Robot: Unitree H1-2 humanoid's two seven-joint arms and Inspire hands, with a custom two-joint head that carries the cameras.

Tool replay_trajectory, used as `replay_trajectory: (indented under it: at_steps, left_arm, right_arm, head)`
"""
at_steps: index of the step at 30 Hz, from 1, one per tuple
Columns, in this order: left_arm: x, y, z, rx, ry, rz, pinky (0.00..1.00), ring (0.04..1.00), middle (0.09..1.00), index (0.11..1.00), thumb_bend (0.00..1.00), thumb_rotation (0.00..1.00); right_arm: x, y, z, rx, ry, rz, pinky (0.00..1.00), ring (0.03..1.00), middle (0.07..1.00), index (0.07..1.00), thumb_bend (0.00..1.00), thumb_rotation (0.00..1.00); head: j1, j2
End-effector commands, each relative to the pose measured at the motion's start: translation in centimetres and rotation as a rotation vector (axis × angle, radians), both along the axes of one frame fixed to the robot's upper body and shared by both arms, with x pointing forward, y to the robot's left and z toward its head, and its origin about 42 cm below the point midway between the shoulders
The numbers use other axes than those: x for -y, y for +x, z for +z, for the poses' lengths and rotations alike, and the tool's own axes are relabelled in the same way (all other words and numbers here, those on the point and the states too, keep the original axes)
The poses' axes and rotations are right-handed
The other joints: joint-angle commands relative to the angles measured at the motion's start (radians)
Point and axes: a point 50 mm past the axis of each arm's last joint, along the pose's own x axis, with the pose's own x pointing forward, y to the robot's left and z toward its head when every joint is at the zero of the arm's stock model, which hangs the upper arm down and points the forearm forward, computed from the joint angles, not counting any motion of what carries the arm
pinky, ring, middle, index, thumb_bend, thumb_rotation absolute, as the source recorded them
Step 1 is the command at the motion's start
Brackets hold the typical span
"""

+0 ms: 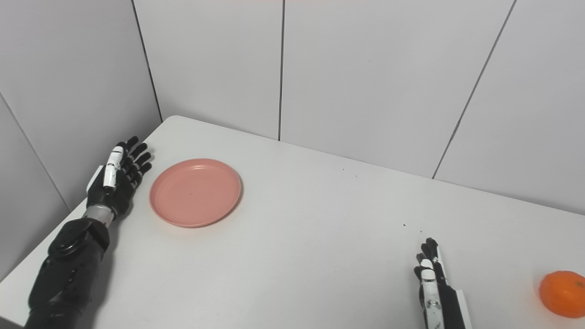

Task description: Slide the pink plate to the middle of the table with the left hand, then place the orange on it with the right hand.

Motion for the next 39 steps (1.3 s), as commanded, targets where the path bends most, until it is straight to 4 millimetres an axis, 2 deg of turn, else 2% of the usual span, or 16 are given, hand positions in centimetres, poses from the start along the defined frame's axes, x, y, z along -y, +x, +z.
replay_trajectory:
  at_steps: [1, 5, 13, 24, 39]
  left_arm:
    - [0.6, 0.5, -0.4, -0.032, -0.039, -0.020, 0.95, 0.936, 0.933, 0.921, 0.34, 1.00]
    - [1.2, 0.5, -0.6, -0.023, -0.048, -0.057, 0.95, 0.945, 0.945, 0.941, 0.32, 1.00]
    - [2.3, 0.8, -1.3, -0.024, -0.043, -0.114, 0.93, 0.923, 0.926, 0.914, 0.35, 1.00]
    - [4.5, 0.6, -0.6, -0.044, -0.096, -0.153, 0.92, 0.918, 0.930, 0.924, 0.33, 1.00]
    - [6.7, 0.9, -1.8, -0.079, -0.090, -0.193, 0.91, 0.918, 0.924, 0.910, 0.32, 1.00]
  right_arm:
    - [0.1, 0.2, 1.2, 0.052, 0.001, 0.002, 1.00, 0.998, 1.000, 1.000, 0.08, 1.00]
    - [0.0, 0.2, 1.3, 0.053, -0.004, 0.001, 1.00, 0.997, 0.998, 1.000, 0.08, 1.00]
    - [-0.1, 0.2, 1.2, 0.063, -0.003, 0.004, 1.00, 0.994, 0.999, 1.000, 0.08, 1.00]
    - [-0.4, 0.3, 1.2, 0.067, -0.002, 0.004, 1.00, 0.993, 0.996, 1.000, 0.08, 1.00]
    - [-0.6, 0.4, 1.2, 0.074, -0.015, -0.004, 1.00, 0.980, 0.985, 0.994, 0.08, 1.00]
  head:
    - [0.000, 0.002]
    - [-0.004, 0.006]
    - [-0.008, 0.008]
    - [-0.024, 0.012]
    - [-0.047, 0.015]
